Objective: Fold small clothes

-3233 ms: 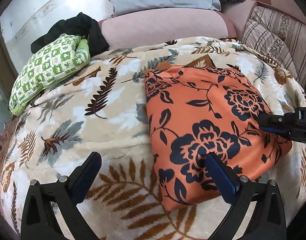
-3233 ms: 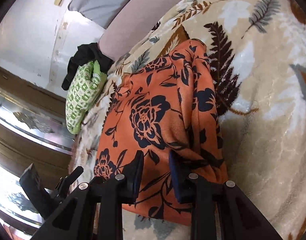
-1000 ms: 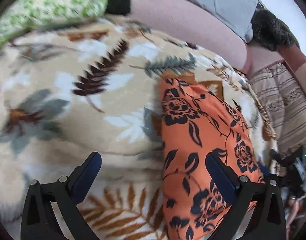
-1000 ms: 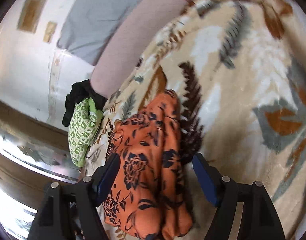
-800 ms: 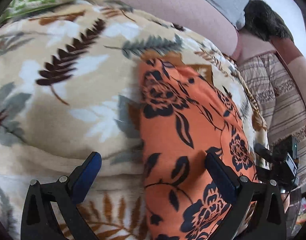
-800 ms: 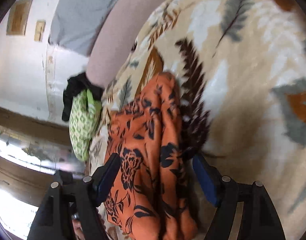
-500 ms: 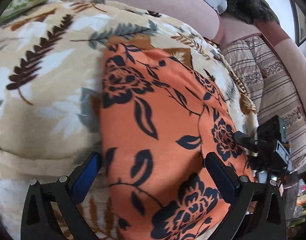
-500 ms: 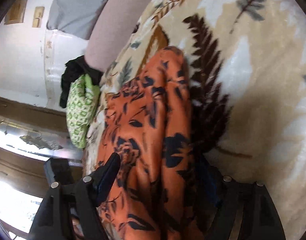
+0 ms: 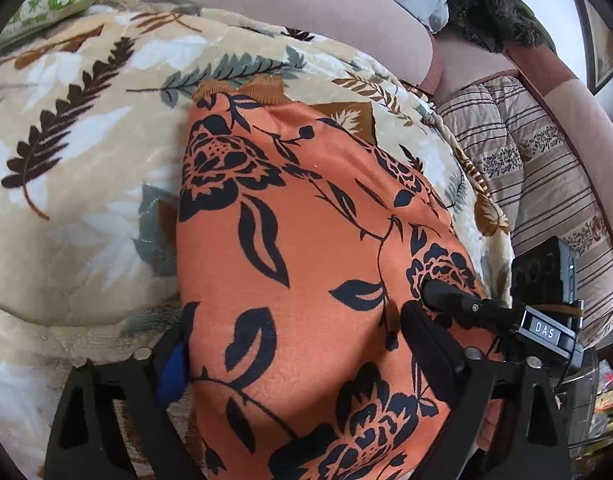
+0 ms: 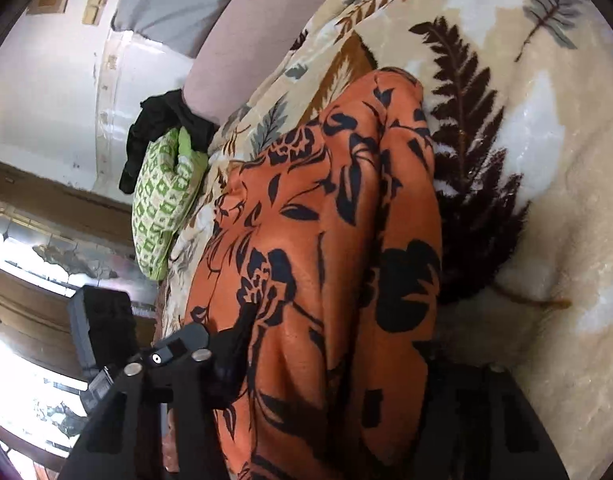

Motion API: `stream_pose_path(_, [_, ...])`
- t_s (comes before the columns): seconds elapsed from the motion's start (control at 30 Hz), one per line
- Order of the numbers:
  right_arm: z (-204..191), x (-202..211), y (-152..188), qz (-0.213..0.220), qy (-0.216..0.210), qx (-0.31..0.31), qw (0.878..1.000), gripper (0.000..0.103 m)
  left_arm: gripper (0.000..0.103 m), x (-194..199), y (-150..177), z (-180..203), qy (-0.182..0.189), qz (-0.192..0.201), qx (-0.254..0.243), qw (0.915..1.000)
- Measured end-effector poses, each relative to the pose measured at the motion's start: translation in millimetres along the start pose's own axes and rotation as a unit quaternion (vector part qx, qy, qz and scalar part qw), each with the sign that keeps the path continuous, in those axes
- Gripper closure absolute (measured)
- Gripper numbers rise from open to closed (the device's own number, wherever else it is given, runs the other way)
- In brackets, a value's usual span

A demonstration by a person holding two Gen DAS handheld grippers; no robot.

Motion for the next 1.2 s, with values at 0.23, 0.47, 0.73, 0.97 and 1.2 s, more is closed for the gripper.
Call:
stream_pose_path(0.23, [-24,5,3,0.024,0.018,0.048,0.998,0.056,0.050,11,-4,1,0.000,0.022,-0.007,0.9997])
stream_pose_path(0.47, [-39,5,5,0.033,0.031,0.076,0.996,0.056,0.049,13,-2,-3,-0.014,0.017,-0.001,0.9998])
stream_pose_path(0.73, [-18,-3,4,0.016,0.034,0.033,0.999,0.056,0.032,4,4,-9,0.001,-0.015,0.018,0.9997])
stream_pose_path(0.97, [-25,0,7,0.034,0.031,0.052,0.998,0.056,0.063,18,3,13,-0.013,0.017,-0.044,0.9988])
stream_pose_path(1.2, [-54,12,13,0.062,0.032,0.105,0.992,0.057,0.064,45,2,26,-0.024,0.048,-0.065,0.9965])
Point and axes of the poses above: each gripper's, at about its wrist camera, not at the fingertips, and x roughly against the way its jaws point, z to its right, y to its underside, the point moved 1 cm from there along -x, roughly the way its jaws point, and after that the axes turned 6 degrees about z, right-handed, at the moved point
